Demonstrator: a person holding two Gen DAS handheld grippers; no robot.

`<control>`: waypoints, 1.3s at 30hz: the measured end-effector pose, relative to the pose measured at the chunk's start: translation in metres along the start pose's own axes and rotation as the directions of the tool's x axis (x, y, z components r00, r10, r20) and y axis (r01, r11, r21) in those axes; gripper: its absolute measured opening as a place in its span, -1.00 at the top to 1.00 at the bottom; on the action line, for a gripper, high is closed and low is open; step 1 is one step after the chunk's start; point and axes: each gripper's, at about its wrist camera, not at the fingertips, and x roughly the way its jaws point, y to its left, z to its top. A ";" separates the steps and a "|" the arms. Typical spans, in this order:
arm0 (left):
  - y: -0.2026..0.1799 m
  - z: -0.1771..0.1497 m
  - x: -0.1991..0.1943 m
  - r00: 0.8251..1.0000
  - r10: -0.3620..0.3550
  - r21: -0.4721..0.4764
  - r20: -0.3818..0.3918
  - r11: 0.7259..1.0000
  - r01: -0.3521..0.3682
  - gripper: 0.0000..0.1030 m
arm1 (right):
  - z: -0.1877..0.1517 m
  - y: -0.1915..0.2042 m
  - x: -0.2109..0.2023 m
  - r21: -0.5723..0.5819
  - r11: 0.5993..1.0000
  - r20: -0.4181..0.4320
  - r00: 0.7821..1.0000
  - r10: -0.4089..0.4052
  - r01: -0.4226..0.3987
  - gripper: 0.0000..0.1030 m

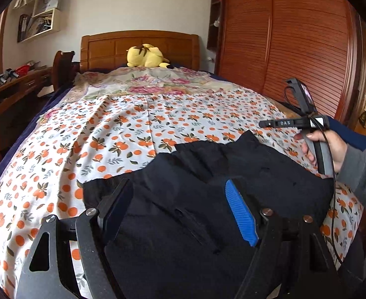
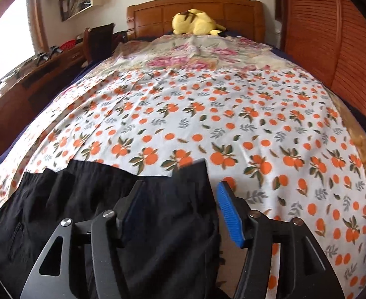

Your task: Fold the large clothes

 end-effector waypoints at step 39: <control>-0.037 -0.040 -0.006 0.994 -0.075 0.028 -0.076 0.997 0.077 -0.50 | -0.015 0.004 0.056 -0.036 0.987 -0.148 0.976 -0.158 0.155 0.93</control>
